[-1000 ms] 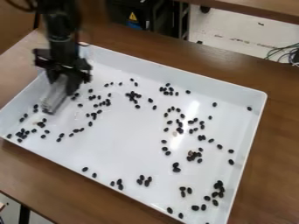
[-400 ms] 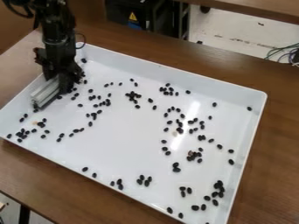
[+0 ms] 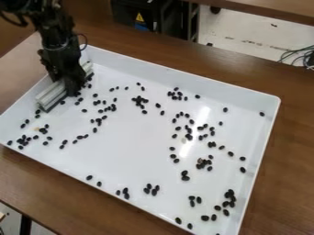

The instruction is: Sweep into pile

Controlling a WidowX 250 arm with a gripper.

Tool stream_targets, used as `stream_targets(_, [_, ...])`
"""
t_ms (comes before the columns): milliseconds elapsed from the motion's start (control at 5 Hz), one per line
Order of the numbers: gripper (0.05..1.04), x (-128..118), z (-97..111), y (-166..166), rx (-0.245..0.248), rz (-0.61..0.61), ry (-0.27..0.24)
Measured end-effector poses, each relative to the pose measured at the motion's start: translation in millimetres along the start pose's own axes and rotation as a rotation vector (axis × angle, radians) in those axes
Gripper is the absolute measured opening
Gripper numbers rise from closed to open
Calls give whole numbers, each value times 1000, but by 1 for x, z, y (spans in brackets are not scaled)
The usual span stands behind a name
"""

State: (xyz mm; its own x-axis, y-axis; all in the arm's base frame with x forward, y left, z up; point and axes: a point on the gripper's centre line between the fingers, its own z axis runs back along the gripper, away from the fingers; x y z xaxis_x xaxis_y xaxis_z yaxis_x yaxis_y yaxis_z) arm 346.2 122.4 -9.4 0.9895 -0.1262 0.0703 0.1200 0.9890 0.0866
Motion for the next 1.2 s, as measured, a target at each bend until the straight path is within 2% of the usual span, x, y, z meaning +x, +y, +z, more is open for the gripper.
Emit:
stream_targets(200, [364, 1, 2, -32, -147, 33, 19])
stream_targets(400, [364, 9, 0, -77, -200, 34, 78])
stream_targets(600, [364, 17, 3, -127, -267, 15, 86])
stream_targets(1000, [364, 12, 15, -235, -335, -74, 63])
stream_targets(1200, [364, 2, 26, -279, -339, -126, 67])
